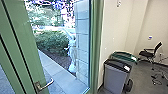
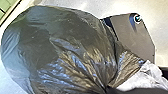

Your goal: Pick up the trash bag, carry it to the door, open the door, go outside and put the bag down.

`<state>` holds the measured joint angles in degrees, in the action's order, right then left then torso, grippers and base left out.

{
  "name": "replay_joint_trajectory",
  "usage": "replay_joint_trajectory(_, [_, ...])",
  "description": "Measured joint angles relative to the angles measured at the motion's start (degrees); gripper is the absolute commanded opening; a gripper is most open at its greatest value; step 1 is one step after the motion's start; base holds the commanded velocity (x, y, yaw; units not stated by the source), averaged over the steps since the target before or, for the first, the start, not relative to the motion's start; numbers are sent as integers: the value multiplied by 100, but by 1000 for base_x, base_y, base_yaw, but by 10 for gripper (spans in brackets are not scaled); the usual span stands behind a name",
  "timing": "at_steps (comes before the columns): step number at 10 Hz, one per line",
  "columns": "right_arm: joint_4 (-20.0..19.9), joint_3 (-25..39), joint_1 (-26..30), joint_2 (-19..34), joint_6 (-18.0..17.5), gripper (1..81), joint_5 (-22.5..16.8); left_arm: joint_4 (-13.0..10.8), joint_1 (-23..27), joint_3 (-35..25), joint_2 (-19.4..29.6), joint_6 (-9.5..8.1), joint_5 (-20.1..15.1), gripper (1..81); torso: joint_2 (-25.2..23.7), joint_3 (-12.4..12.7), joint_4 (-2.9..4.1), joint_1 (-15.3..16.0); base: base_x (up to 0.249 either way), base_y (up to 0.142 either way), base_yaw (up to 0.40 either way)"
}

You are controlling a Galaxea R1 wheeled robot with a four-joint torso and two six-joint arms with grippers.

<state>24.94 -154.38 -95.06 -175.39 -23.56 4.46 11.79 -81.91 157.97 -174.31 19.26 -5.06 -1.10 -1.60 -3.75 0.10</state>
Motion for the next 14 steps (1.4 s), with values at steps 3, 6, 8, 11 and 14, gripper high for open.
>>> replay_joint_trajectory(3, [0, 0, 7, 0, 0, 811, -6, 0, 0, 0, 0, 0, 0, 10, 0, 0, 0, 0, 124, 0, 0])
replay_joint_trajectory(6, [5, 0, 33, -4, 15, 811, -15, -2, 33, 0, -16, 0, 11, 10, 2, 0, 0, 4, 71, 0, 0])
replay_joint_trajectory(8, [5, -2, 66, -13, 0, 811, -15, -5, 74, 0, -17, 0, 21, 10, 4, 0, 0, 6, 0, 0, 0])
replay_joint_trajectory(11, [5, -2, 49, -15, -2, 811, -15, -2, 0, 0, -30, 0, 16, 10, 4, 0, 0, 0, 0, 0, 0])
replay_joint_trajectory(14, [5, -2, 49, -15, -2, 811, -17, -2, 0, 0, -28, 0, 18, 10, 2, 0, 0, 0, 0, 0, 0])
